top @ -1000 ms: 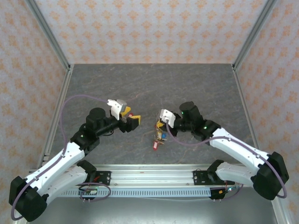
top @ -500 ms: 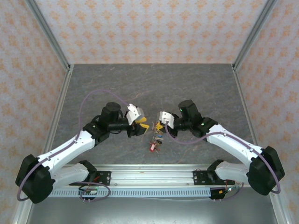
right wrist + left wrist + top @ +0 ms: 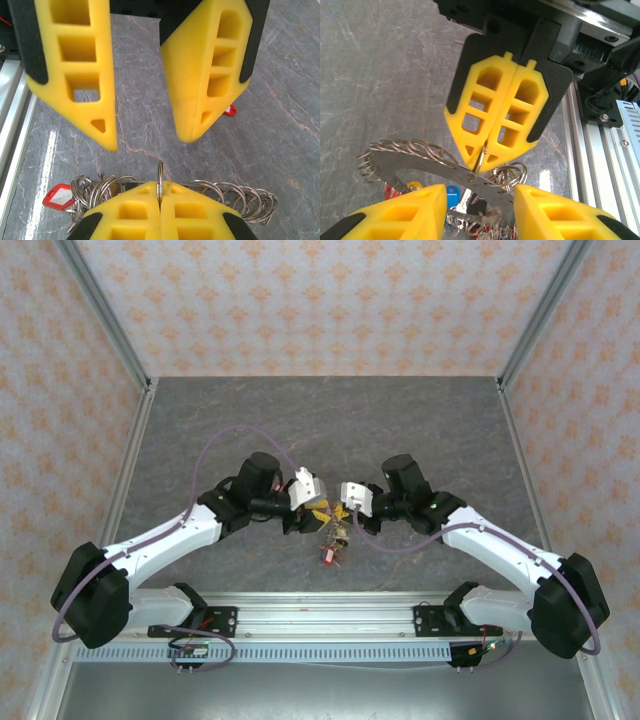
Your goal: Put the keys on the keyring
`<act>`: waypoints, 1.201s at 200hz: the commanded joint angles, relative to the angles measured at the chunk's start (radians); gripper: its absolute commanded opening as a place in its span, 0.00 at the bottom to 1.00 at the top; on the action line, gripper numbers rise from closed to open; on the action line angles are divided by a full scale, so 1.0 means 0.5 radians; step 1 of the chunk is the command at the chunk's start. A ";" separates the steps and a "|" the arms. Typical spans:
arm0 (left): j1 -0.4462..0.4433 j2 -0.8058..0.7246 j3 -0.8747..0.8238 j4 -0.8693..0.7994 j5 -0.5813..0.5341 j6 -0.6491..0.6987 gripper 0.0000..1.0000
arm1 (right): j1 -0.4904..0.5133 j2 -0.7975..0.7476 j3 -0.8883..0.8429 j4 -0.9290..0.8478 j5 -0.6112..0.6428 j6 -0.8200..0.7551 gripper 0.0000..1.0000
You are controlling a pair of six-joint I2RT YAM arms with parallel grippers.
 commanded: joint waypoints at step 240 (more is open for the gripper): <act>-0.075 0.023 -0.004 0.006 -0.114 0.210 0.00 | 0.002 -0.046 0.022 0.212 -0.151 0.147 0.03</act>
